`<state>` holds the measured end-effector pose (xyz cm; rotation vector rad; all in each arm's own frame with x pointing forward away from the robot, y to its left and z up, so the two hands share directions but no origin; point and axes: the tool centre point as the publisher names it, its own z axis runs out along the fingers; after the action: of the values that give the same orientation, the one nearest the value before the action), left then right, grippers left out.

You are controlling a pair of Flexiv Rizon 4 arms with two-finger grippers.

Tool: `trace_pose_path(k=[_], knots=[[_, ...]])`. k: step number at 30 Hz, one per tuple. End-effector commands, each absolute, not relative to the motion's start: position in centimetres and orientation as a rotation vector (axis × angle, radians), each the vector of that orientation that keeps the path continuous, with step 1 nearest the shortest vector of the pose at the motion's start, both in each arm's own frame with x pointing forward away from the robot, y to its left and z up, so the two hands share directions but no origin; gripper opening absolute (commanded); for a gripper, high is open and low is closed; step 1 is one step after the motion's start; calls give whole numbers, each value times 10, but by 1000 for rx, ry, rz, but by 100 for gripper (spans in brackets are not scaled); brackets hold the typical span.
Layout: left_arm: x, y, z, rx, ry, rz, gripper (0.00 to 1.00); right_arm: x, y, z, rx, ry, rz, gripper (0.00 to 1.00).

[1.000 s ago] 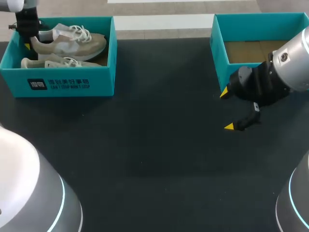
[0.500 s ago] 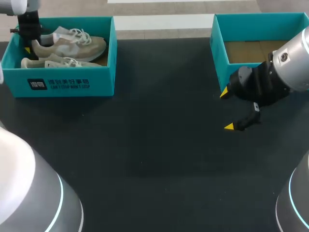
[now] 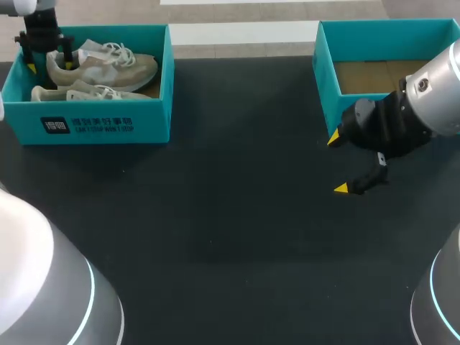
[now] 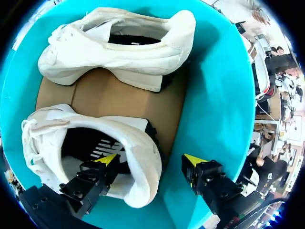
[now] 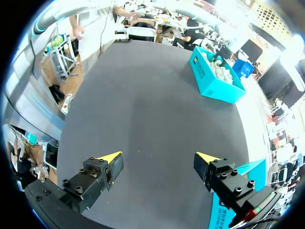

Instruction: Take the shoe out of the shoebox, open the shoe tongue, remove and reinsert the insole, then place the shoe into the shoebox

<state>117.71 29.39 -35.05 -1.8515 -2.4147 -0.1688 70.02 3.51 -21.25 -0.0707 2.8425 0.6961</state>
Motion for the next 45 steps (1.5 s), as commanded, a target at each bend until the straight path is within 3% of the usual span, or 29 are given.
trace_pose_path(k=[1,8,15,25,34,45], knots=[[1162,294,-322,-1898,-2437,-133,84,700,37,-214,-68,2842,691,100],[1153,282,-297,-2012,-2365,-70,81,700,37,-214,-68,2842,691,100],[1124,279,-281,-2157,-2290,-104,87,700,37,-214,-68,2842,691,100],[1074,282,-264,-2193,-2328,-95,89,700,37,-214,-68,2842,691,100],[1044,281,-257,-2195,-2339,-144,84,700,37,-214,-68,2842,691,100],[1034,286,-258,-2174,-2318,-161,100,700,37,-214,-68,2842,691,100]])
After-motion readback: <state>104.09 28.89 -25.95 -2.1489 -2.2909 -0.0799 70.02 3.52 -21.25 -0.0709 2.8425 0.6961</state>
